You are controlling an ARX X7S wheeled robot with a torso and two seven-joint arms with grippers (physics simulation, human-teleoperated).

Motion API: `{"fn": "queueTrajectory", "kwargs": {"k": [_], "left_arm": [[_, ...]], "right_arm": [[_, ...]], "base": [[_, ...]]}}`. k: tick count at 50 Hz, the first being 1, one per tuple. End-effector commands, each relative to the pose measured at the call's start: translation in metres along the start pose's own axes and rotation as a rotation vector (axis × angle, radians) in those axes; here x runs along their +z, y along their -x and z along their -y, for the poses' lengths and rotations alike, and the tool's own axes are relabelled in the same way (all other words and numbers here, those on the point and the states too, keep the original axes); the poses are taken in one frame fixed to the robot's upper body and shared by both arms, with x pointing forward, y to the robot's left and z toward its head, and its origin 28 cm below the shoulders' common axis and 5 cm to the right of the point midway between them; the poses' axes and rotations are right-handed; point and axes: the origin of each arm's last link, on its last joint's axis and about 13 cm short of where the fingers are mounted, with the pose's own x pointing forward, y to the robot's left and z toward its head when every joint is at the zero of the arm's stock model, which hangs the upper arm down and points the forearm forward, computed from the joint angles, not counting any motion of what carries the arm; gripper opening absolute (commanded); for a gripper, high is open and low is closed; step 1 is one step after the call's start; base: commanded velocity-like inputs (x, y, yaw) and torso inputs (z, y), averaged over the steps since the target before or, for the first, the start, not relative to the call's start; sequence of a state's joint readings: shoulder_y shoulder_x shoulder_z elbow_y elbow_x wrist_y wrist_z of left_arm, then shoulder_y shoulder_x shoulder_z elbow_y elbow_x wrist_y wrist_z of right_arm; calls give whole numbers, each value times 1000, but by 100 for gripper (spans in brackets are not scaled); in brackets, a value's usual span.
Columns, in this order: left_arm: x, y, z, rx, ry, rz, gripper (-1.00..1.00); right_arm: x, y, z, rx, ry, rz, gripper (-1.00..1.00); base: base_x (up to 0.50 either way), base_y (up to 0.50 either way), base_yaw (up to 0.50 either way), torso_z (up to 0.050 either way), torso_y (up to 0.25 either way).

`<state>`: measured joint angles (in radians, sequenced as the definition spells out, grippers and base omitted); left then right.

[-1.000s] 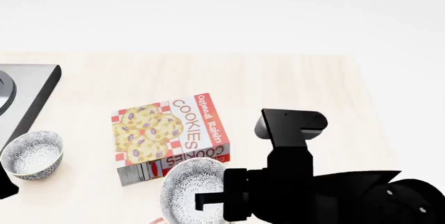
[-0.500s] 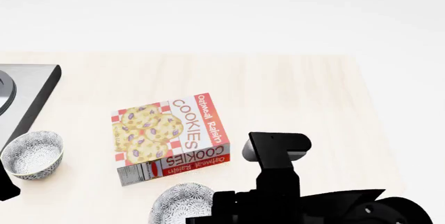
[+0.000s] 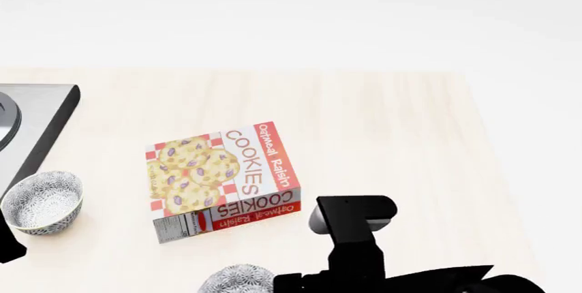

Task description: Pick the akita bowl next to the plate and place it on the plate.

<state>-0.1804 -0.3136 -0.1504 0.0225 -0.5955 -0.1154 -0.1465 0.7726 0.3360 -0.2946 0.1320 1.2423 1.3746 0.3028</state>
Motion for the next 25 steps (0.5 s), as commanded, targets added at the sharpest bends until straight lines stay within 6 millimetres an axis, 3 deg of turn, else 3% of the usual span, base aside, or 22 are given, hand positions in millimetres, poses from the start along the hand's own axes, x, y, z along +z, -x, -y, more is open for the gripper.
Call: {"fn": "queueTrajectory", "kwargs": {"k": [1,25], "left_arm": [[2,1,1,1,0,-1,100],[1,0,1,1,0,-1,100]], "right_arm": [[-5,-3,0,21,11,-16,-100],[-7,-11,5,-33,18,-35,-100]], "base": [[0,0,0,0,0],[0,0,0,0,0]]}}
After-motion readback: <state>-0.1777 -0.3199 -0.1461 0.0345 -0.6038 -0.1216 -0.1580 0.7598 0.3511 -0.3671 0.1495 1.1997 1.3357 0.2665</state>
